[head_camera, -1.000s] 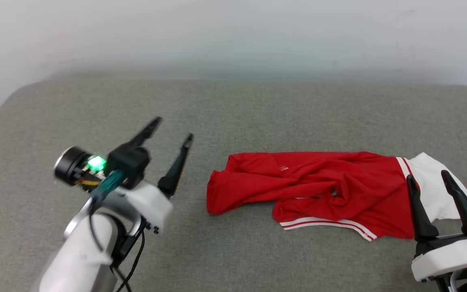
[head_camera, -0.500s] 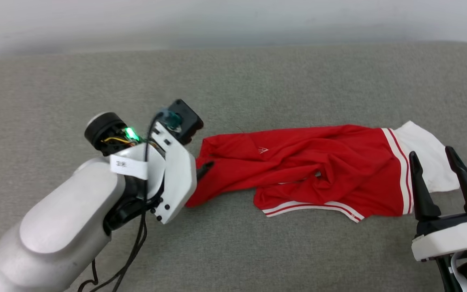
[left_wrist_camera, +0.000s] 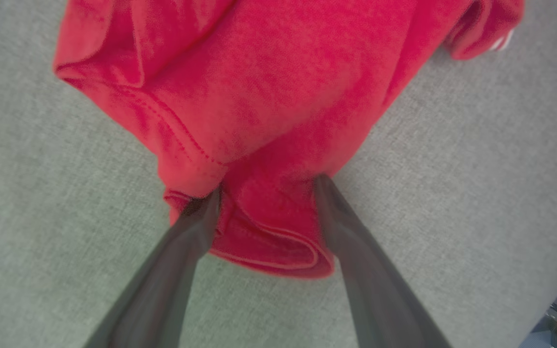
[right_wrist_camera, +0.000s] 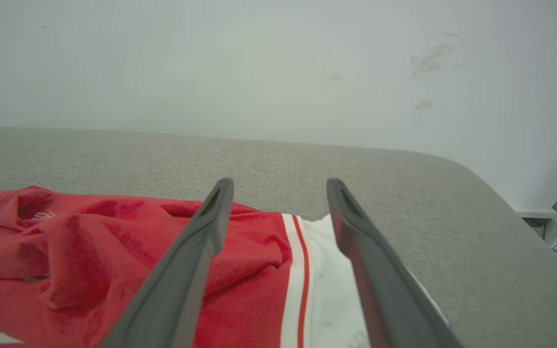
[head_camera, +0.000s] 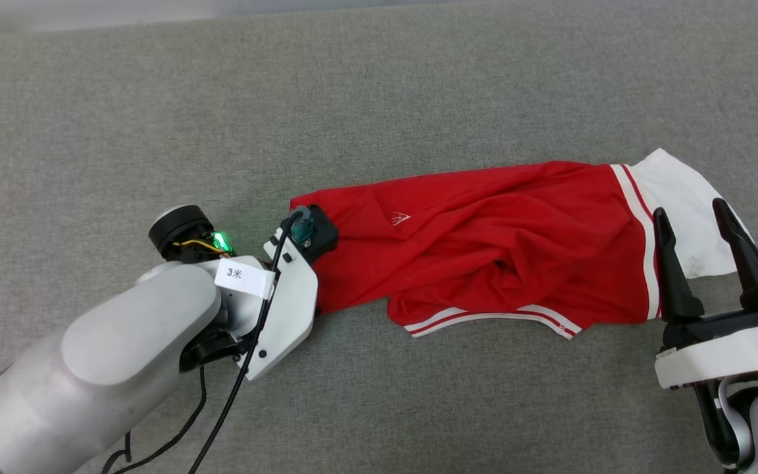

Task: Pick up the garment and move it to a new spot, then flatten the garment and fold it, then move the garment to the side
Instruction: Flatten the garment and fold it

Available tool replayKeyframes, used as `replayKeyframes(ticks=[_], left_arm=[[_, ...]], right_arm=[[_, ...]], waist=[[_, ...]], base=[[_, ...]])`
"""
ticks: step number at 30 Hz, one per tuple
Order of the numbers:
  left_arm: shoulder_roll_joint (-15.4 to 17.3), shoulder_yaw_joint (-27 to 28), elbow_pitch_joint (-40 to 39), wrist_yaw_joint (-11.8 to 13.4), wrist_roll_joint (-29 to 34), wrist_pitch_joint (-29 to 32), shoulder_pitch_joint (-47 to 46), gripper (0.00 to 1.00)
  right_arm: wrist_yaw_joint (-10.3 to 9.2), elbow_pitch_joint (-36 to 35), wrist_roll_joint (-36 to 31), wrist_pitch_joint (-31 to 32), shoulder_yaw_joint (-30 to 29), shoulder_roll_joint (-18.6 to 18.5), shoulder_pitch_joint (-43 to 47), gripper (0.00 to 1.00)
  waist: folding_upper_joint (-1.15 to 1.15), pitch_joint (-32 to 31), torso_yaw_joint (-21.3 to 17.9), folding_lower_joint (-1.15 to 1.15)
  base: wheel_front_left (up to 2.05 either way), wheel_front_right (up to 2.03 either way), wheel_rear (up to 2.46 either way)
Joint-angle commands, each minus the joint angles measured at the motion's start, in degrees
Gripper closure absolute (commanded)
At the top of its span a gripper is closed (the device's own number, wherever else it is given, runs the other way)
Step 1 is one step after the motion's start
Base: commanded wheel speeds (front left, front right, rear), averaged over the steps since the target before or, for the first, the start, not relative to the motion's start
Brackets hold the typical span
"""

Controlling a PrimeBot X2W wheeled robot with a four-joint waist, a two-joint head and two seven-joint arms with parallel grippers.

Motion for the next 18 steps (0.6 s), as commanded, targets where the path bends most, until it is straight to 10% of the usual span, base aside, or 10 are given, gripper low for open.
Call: replayKeyframes(ticks=[1,4,6,7,18], left_arm=[[-0.2,-1.8,2.0,0.1,-0.2,-0.1,0.4,0.00],[-0.4,-4.5,3.8,0.2,0.6,-1.3,-0.2,0.00],[-0.6,-5.2,4.5,0.2,1.5,-2.9,-0.8,0.87],[-0.6,-5.4,4.7,0.2,2.0,-4.1,-1.3,1.00],[5.2,1.4,-0.1,5.3,4.4,-23.8,-6.6,1.00]], right_arm=[[-0.08,0.4,0.3,-0.5,0.1,0.2,-0.8,0.00],[-0.08,1.3,0.4,-1.0,0.2,0.1,-1.6,0.00],[-0.08,1.8,0.4,-1.2,0.3,0.0,-1.9,0.00],[-0.08,2.1,0.5,-1.3,0.4,-0.1,-1.9,0.00],[-0.08,2.7,0.5,-1.6,-1.6,-0.6,1.2,0.00]], waist=[[0.00,0.8,-0.4,-0.01],[0.00,1.2,-0.3,-0.01],[0.00,1.1,0.0,-0.01],[0.00,0.9,0.2,-0.01],[0.00,-5.8,4.5,-0.01]], base=[[0.00,0.00,0.00],[0.00,0.00,0.00],[0.00,0.00,0.00],[0.00,0.00,0.00],[0.00,0.00,0.00]])
